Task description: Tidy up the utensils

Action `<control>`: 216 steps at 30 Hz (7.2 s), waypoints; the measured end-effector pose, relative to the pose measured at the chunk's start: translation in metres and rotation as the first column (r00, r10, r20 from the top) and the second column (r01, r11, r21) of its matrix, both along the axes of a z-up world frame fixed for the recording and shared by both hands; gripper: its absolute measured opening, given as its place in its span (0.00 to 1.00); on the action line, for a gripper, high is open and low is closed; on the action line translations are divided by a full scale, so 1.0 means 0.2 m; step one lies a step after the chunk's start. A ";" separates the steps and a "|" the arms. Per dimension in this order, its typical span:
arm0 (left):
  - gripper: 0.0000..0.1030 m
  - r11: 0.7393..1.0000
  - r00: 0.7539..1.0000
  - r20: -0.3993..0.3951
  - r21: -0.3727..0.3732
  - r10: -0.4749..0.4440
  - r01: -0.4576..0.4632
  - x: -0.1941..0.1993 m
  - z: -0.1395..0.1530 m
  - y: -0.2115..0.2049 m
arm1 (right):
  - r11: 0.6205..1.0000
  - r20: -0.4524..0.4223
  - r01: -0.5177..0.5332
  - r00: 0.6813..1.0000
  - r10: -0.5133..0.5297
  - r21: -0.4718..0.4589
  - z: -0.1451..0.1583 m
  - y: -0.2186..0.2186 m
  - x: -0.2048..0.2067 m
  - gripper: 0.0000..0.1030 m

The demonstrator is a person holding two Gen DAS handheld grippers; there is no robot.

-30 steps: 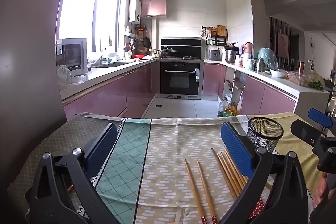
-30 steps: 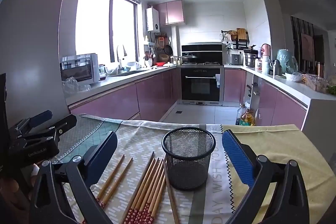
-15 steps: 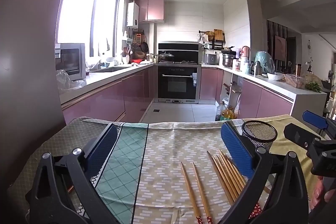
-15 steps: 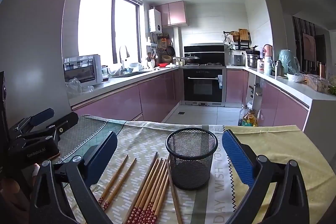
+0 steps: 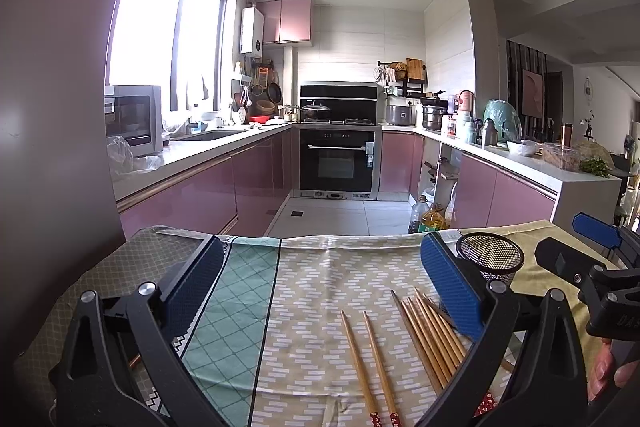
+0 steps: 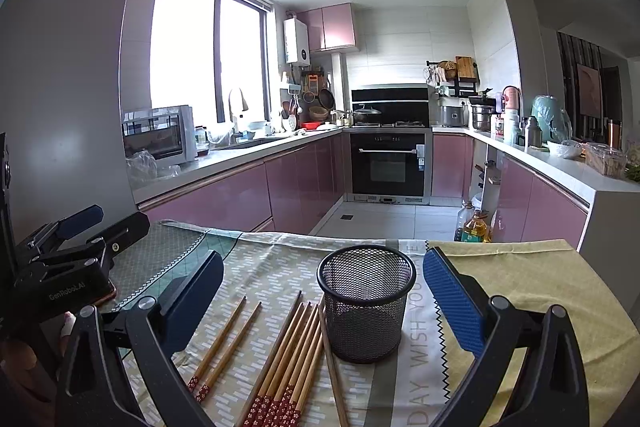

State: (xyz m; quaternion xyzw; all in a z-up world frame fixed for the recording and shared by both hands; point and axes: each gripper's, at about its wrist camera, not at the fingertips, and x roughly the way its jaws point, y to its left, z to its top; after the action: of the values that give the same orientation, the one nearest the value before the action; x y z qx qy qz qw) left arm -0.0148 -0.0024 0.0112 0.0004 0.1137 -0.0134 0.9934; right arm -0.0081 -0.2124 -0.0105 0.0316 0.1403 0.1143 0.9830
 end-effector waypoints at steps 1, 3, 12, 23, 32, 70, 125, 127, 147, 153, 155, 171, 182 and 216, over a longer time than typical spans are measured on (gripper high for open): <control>0.94 1.000 1.000 0.000 0.002 0.000 0.000 0.00 0.00 0.00 | 1.000 0.000 0.000 1.000 0.000 0.001 0.00 0.00 0.00 0.94; 0.94 1.000 1.000 -0.001 0.001 0.001 -0.001 0.00 0.00 0.00 | 1.000 -0.001 -0.001 1.000 0.001 0.001 0.00 0.00 0.00 0.94; 0.94 1.000 1.000 -0.001 0.001 0.000 0.000 -0.01 0.00 0.00 | 1.000 -0.002 -0.004 1.000 0.004 0.007 -0.01 0.00 0.00 0.94; 0.94 1.000 1.000 0.000 0.002 0.002 -0.002 -0.01 0.00 -0.01 | 1.000 -0.002 -0.005 1.000 0.005 0.010 -0.01 -0.01 -0.01 0.94; 0.94 1.000 1.000 0.001 0.000 0.003 -0.003 -0.01 0.00 -0.01 | 1.000 -0.005 -0.006 1.000 0.006 0.010 -0.01 -0.01 -0.01 0.94; 0.94 1.000 1.000 -0.007 0.000 0.000 0.000 -0.02 -0.02 -0.03 | 1.000 -0.011 -0.012 1.000 0.012 0.018 -0.02 -0.01 0.00 0.94; 0.60 0.964 0.807 -0.543 -0.022 -0.233 0.264 0.38 -0.52 -0.02 | 0.980 -0.597 -0.194 0.791 0.130 -0.043 -0.49 -0.02 0.31 0.28; 0.54 0.958 0.781 -0.569 -0.045 -0.257 0.283 0.40 -0.54 -0.02 | 0.979 -0.610 -0.205 0.777 0.152 -0.017 -0.49 -0.01 0.32 0.25; 0.17 0.930 0.715 -0.647 0.023 -0.266 0.366 0.55 -0.58 -0.14 | 0.957 -0.647 -0.288 0.726 0.233 0.021 -0.46 0.05 0.40 0.07; 0.10 0.937 0.717 -0.646 0.006 -0.262 0.348 0.56 -0.58 -0.15 | 0.952 -0.622 -0.298 0.732 0.278 0.075 -0.42 -0.01 0.35 0.06; 0.09 0.943 0.718 -0.649 0.002 -0.252 0.334 0.56 -0.58 -0.14 | 0.948 -0.604 -0.306 0.740 0.296 0.090 -0.40 -0.03 0.33 0.06; 0.08 0.907 0.758 -0.503 -0.168 -0.415 0.386 0.41 -0.25 0.02 | 0.936 -0.322 -0.306 0.881 0.348 0.176 0.06 -0.24 0.25 0.06; 0.08 0.863 0.823 -0.265 -0.213 -0.503 0.459 0.35 0.18 0.06 | 0.942 -0.197 -0.277 0.929 0.313 0.189 0.31 -0.36 0.32 0.06; 0.08 0.826 0.716 -0.424 -0.182 -0.555 0.533 0.95 0.08 -0.69 | 0.973 -0.470 -0.208 0.852 0.231 0.100 -0.01 -0.34 0.82 0.08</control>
State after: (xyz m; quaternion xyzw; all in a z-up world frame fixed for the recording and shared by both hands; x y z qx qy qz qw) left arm 0.1750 -0.1406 0.0274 0.0074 0.3394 -0.3071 0.8890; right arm 0.1567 -0.2809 -0.0116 0.0649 0.3789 0.2176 0.8972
